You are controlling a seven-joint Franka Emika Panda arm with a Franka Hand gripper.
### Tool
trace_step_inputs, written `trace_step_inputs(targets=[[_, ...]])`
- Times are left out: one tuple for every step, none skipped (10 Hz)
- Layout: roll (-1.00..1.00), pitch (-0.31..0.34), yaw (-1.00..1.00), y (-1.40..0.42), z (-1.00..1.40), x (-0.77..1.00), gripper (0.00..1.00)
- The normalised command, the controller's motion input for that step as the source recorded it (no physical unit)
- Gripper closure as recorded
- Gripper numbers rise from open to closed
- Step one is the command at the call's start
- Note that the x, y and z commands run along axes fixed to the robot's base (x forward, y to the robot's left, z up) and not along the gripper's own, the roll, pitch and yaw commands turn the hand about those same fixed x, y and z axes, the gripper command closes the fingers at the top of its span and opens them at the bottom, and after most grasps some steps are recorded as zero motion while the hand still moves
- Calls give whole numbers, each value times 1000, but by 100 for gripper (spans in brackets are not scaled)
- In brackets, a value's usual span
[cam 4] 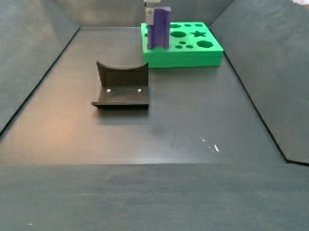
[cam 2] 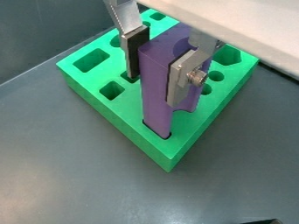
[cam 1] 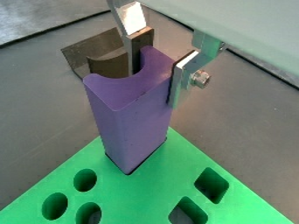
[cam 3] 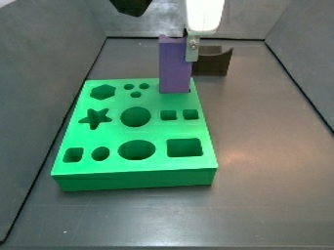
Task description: Insert the arch object.
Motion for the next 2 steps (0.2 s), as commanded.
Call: trace_step_inputs(targets=[[-14, -80, 23, 0, -40, -74, 100], [0, 0, 0, 0, 0, 0, 100]])
